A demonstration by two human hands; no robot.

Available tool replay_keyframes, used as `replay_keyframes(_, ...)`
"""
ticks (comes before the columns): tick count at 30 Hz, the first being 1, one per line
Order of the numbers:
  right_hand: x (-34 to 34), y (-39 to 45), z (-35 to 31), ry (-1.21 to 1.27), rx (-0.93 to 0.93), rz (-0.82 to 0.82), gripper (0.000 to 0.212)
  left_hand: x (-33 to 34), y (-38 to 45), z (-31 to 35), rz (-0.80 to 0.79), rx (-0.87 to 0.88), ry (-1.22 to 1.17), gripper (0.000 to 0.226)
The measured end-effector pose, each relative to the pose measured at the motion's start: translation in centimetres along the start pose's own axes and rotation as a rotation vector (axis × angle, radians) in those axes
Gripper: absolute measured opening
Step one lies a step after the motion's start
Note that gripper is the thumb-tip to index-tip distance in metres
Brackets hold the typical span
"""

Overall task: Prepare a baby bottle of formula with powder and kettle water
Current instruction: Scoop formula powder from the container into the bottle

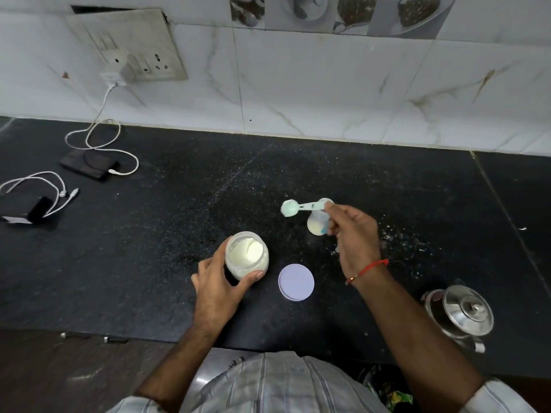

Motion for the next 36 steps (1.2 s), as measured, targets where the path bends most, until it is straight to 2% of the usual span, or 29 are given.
replay_keyframes(4,4.5,-2.5,2.2,-0.144,0.082,-0.206,0.015,0.1,0.0,0.0,-0.009,-0.002,-0.015,0.087)
replay_keyframes(9,7.0,-4.0,3.7,-0.313,0.06,-0.323,0.011,0.1,0.0,-0.1,-0.017,0.0,-0.002,0.089)
replay_keyframes(17,8.4,-4.0,4.6,-0.692,-0.154,-0.334,0.012,0.0,0.1,-0.2,-0.016,0.007,0.005,0.091)
replay_keyframes(20,9.0,-3.7,4.2,-0.785,-0.227,-0.343,0.026,0.0,0.0,-0.2,-0.014,0.013,0.012,0.091)
replay_keyframes(24,8.8,-3.1,4.8,-0.735,-0.166,-0.345,0.034,0.1,0.1,-0.4,-0.016,0.008,0.008,0.093)
replay_keyframes(29,7.3,-3.1,4.3,-0.536,-0.118,-0.333,0.022,-0.1,0.1,-0.2,-0.002,0.016,0.015,0.091)
replay_keyframes(36,0.8,-2.5,3.4,-0.415,-0.037,-0.11,0.016,-0.1,0.1,-0.1,-0.031,0.02,-0.002,0.09)
Point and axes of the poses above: each hand's wrist, its own y-axis towards the middle knuckle, its own x-axis out of the palm, z = x × y, the point moved 6 cm from there along y, towards the middle knuckle
